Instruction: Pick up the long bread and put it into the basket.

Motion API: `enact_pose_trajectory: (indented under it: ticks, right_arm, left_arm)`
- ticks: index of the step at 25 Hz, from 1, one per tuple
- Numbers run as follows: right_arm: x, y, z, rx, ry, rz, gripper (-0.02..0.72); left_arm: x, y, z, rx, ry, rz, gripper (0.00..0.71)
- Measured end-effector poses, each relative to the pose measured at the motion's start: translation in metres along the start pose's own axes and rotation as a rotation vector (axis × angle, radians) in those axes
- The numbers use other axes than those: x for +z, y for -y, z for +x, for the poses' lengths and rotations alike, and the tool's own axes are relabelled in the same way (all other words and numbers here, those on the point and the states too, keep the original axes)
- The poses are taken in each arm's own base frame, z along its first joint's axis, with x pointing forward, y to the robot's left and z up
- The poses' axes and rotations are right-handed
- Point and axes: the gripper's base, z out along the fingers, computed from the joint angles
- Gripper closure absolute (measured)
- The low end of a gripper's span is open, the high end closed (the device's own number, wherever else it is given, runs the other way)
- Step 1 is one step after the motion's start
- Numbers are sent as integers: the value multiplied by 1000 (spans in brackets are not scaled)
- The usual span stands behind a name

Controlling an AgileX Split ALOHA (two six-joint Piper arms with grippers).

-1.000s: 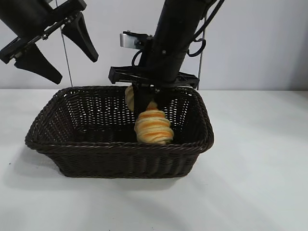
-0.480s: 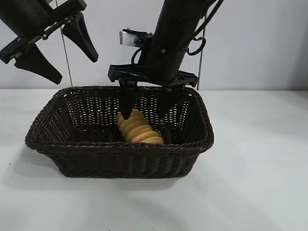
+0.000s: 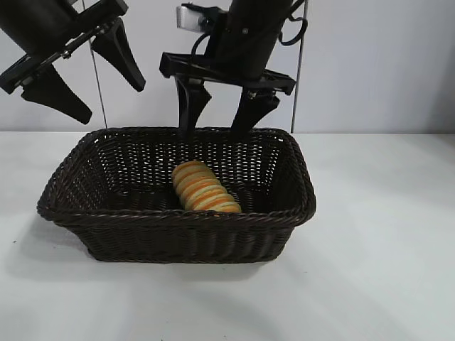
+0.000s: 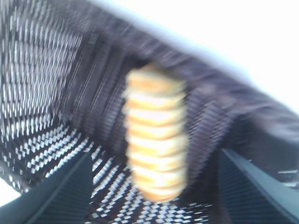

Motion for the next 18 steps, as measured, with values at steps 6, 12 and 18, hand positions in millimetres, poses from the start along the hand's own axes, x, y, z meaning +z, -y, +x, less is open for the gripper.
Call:
enact_pose_trajectory:
  ticks: [6,12,18]
  right_arm:
    - [-12,37,-3,84,38,-68,164]
    - [-21,57,-2,116,59,-61,164]
    - [-39,52,-2,89,93,-53,164]
  left_arm:
    - [0,0,0,1,0,-1,125]
    - [0,0,0,1,0,-1,125]
    - [0,0,0,1,0,-1,125]
